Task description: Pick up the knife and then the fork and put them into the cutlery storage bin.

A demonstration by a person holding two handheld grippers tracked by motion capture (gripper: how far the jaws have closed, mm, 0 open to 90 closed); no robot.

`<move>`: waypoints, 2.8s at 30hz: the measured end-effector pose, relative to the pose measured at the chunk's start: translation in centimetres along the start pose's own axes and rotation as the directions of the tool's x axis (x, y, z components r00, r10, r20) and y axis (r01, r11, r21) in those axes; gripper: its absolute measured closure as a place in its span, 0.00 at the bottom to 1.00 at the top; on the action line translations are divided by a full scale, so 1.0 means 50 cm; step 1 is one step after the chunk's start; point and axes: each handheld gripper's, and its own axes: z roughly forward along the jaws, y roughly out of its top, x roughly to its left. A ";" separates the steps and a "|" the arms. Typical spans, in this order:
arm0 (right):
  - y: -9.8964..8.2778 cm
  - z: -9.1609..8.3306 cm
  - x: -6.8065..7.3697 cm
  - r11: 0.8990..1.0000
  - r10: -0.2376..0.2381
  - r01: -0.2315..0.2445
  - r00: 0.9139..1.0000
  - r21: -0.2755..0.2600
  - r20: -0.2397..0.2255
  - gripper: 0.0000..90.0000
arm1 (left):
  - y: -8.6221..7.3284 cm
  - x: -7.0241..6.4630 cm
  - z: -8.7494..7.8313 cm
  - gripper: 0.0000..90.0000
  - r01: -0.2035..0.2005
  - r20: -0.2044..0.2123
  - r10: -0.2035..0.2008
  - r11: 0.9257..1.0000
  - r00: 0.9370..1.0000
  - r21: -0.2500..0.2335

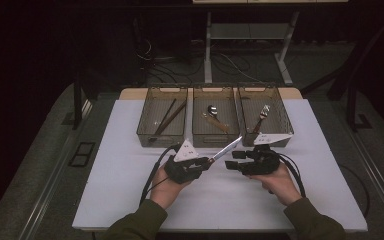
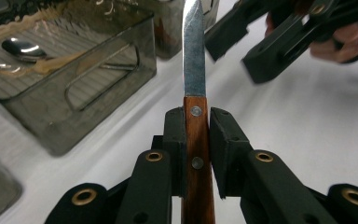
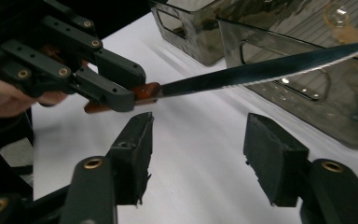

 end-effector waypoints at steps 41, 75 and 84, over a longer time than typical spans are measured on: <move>0.059 -0.013 0.000 0.992 0.003 -0.005 1.000 -0.128 -0.012 0.99 | -0.014 0.013 0.003 0.66 0.031 0.026 -0.030 0.999 0.999 -0.042; 0.153 -0.308 -0.111 0.979 0.028 0.044 0.939 -0.199 0.343 1.00 | -0.154 0.081 -0.139 0.16 0.095 0.033 -0.095 0.995 0.995 -0.014; 0.183 -0.323 -0.174 0.988 0.050 0.020 0.895 -0.150 0.444 0.99 | -0.154 0.079 -0.133 0.01 0.095 0.017 -0.095 0.995 0.995 -0.011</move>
